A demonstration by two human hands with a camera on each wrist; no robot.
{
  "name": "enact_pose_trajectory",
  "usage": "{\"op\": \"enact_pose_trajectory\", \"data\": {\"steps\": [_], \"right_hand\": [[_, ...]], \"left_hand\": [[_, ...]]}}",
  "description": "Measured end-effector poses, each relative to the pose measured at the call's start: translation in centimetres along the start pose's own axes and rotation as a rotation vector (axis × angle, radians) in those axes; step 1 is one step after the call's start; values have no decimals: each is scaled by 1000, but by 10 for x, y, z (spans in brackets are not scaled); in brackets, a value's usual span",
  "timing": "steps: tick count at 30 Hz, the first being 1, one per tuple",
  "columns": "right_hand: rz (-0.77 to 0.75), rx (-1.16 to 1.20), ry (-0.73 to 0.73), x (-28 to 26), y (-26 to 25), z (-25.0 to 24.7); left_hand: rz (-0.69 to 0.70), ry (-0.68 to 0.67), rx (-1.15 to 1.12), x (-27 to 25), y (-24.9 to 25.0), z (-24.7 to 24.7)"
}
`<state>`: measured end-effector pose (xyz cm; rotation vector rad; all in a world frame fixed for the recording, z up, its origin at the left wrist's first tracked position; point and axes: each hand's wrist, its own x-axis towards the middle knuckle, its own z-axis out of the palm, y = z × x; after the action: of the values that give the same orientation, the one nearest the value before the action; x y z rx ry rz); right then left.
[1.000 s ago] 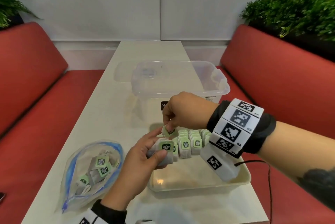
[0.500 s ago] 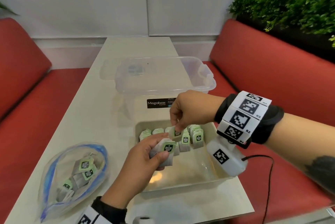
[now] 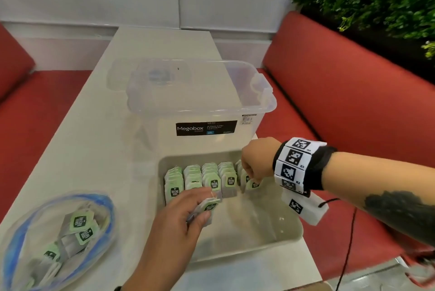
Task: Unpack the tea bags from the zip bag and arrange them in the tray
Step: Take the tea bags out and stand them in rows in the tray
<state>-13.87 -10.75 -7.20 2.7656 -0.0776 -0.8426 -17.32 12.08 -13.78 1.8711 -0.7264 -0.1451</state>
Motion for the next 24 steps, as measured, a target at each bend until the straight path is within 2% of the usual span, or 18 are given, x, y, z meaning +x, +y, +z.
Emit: {"op": "enact_pose_trajectory", "data": {"steps": [9, 16, 24], "right_hand": [[4, -126, -105, 22, -7, 4], [-6, -138, -76, 25, -8, 3], [21, -113, -103, 23, -4, 2]], "left_hand": [[2, 1, 16, 0, -3, -1], [-5, 15, 7, 0, -4, -3], [-178, 35, -166, -1, -3, -1]]}}
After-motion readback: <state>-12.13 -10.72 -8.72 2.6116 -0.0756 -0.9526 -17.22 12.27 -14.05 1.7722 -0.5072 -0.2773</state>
